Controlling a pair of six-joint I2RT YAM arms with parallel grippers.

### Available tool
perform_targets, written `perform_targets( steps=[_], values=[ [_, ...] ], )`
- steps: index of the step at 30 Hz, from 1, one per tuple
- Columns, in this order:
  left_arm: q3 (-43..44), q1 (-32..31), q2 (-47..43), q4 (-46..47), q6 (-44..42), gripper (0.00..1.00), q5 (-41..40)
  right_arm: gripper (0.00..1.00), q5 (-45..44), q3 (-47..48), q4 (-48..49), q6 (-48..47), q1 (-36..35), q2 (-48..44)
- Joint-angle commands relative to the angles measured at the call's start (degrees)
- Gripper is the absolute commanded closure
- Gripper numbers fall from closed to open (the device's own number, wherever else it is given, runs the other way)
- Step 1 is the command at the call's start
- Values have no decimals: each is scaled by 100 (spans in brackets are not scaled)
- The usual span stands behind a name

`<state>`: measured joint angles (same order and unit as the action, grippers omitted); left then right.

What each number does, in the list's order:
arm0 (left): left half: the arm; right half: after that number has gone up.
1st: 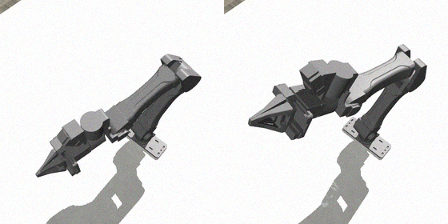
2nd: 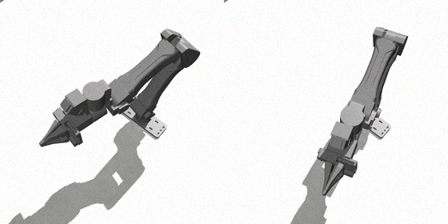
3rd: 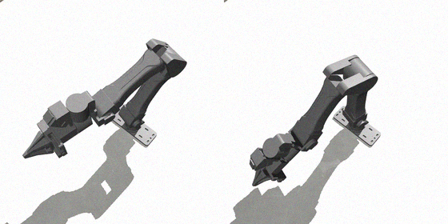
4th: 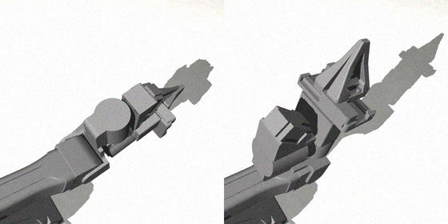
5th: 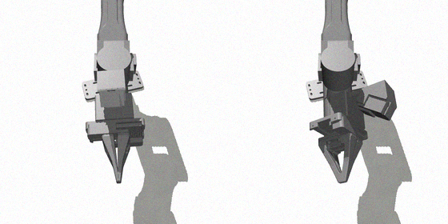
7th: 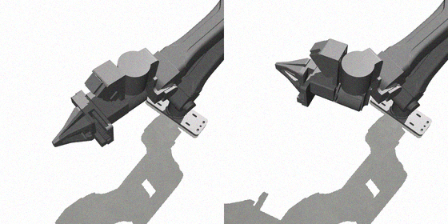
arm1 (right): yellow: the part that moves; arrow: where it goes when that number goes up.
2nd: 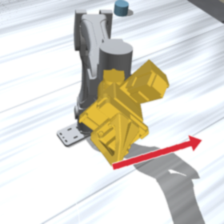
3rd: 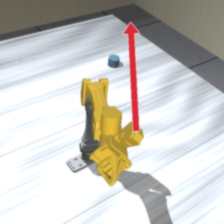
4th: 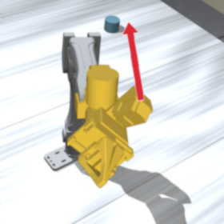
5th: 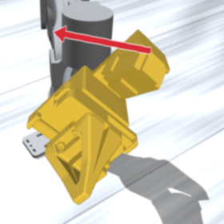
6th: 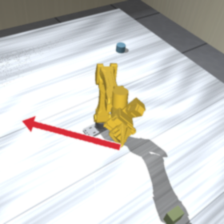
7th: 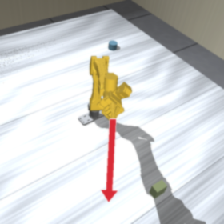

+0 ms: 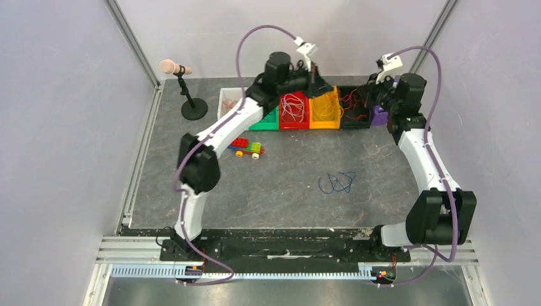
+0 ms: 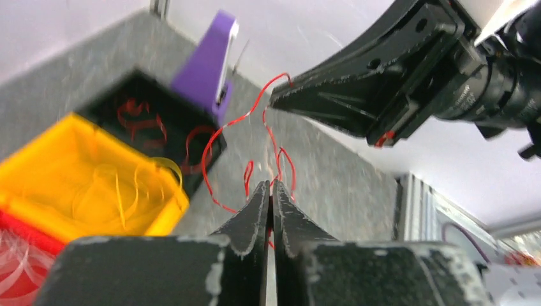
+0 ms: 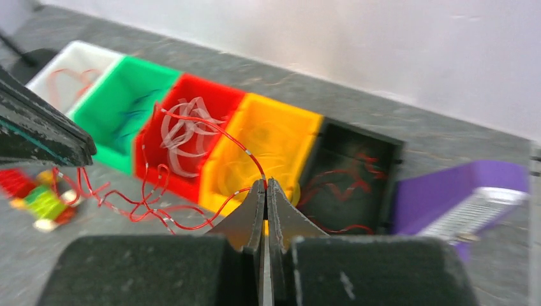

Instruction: Untangle the cables

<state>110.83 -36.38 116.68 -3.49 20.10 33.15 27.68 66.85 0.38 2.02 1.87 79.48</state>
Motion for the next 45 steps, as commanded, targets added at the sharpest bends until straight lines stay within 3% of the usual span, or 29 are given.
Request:
perform_targets(
  steps=[1,3,7,15,22,31,35,41,45],
  values=[
    [1408,-309,1367,837,123,74,-546,100,-1183,417,747,-540,202,229],
    [2064,-326,1971,977,306,51,-614,100,-1374,463,999,-580,321,365],
    [2032,-268,1952,1189,190,30,-618,100,-1441,938,1243,-448,543,726],
    [-37,292,125,1204,-43,26,-231,100,-1564,1644,1537,-364,718,1336],
    [-1301,959,-1225,594,13,25,525,100,-1639,1585,1752,-757,727,1689],
    [-1906,1544,-2281,-570,-516,24,677,100,-1789,1168,2127,-1084,685,2181],
    [-2131,1858,-2514,-627,-397,23,649,100,-1972,788,2226,-1506,480,2299],
    [-2338,2065,-2783,-592,-232,23,574,100,-3260,365,2319,-2462,-91,2606],
    [-2475,2141,-2978,-562,-264,22,490,100,-3146,307,1936,-2526,-164,2704]
  ],
)
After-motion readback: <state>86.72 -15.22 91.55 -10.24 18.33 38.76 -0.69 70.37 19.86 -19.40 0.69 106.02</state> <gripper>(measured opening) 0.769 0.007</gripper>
